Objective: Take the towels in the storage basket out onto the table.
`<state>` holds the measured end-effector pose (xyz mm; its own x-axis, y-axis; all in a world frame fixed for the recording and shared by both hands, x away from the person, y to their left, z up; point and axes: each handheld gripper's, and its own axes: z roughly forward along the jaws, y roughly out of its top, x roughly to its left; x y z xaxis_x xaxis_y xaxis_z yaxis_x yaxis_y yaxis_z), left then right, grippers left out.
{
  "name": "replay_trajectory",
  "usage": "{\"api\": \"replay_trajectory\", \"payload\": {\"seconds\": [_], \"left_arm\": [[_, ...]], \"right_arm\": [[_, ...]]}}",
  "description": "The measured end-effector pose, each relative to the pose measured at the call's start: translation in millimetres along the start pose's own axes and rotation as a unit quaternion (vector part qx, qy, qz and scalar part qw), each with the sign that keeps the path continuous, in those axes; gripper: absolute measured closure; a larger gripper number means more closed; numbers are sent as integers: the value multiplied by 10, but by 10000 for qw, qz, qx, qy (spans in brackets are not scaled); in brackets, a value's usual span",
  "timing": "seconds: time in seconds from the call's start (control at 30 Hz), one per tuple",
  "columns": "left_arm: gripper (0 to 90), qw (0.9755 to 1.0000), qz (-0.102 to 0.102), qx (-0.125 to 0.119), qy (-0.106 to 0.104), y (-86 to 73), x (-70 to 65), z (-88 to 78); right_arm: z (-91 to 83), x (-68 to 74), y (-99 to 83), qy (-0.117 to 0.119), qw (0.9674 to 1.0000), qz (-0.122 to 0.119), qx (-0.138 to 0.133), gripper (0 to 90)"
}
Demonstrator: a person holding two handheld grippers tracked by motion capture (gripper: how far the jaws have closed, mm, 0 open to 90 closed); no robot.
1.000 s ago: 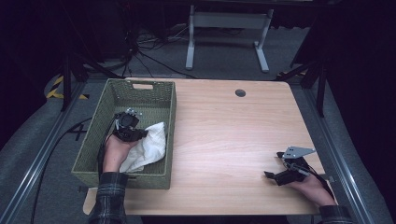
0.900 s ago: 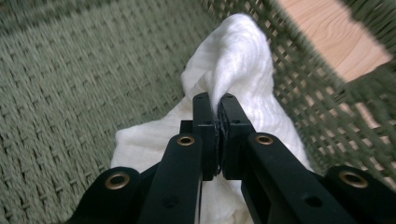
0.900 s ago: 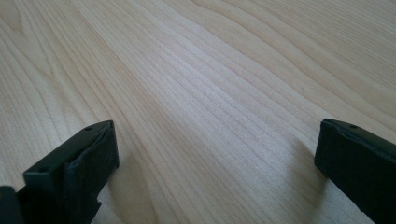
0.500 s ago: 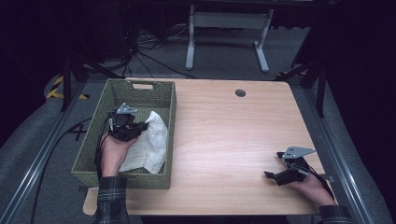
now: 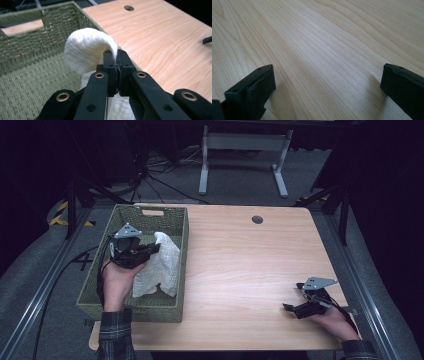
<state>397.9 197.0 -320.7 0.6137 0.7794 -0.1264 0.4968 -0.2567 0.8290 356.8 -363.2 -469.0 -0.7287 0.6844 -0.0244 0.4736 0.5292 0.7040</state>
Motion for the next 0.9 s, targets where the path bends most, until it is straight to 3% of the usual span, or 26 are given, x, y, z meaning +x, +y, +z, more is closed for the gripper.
{"api": "replay_trajectory", "payload": {"seconds": [0.4, 0.5, 0.9], "left_arm": [[875, 9988, 133, -321, -356, 310, -127, -200], [875, 9985, 187, -364, -363, 366, -150, -238], [876, 9944, 367, -748, -645, 649, -322, -352]], "right_arm": [[0, 0, 0, 0, 10000, -2, 1, 0], [0, 0, 0, -3, 10000, -4, 1, 0], [0, 0, 0, -2, 10000, -3, 0, 0]]}}
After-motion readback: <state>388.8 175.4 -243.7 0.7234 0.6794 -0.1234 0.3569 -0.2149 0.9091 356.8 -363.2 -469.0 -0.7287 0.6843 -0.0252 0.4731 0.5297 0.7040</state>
